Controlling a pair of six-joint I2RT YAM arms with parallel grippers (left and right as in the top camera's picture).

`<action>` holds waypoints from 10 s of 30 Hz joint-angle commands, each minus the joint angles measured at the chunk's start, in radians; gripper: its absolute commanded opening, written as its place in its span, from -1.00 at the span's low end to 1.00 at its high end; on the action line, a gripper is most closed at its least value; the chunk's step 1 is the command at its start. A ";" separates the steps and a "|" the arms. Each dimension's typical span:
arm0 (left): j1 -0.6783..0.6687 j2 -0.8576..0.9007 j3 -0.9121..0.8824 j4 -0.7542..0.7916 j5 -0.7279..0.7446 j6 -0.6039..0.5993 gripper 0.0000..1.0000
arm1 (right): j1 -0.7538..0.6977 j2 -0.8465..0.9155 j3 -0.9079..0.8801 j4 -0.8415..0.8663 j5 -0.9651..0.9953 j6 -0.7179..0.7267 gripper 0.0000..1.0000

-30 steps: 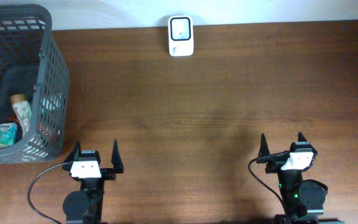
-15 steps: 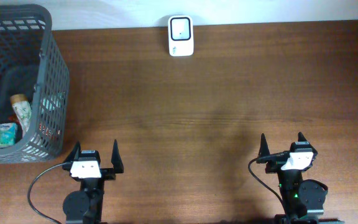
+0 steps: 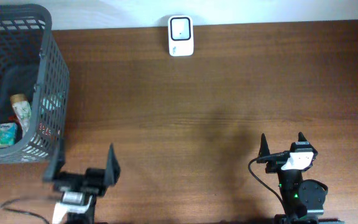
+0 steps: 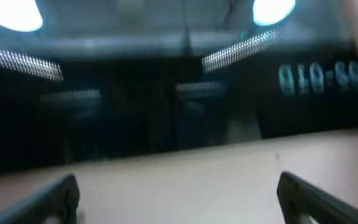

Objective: Scan the item barcode
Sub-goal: 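Reach the left gripper into the grey basket toward the white tube, then lift the white bamboo tube with the left gripper and place it near the scanner, then return the left gripper to the basket and grasp the mint-green wipes pack, then place the green wipes pack beside the tube with the left gripper, then reach into the basket and grasp the red chocolate bar with the left gripper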

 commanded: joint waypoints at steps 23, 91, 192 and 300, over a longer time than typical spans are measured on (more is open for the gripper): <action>0.509 1.900 2.135 -1.797 -0.417 0.270 0.98 | -0.003 -0.006 -0.007 -0.004 0.012 0.008 0.97; -0.415 2.138 2.090 -1.445 0.122 -0.519 -1.00 | -0.003 -0.006 -0.007 -0.004 0.012 0.008 0.97; 0.488 2.420 2.377 -2.367 -0.161 0.349 0.56 | -0.003 -0.006 -0.007 -0.004 0.012 0.008 0.97; 0.541 2.282 2.633 -2.316 -0.274 -0.394 0.92 | -0.003 -0.006 -0.007 -0.004 0.012 0.008 0.97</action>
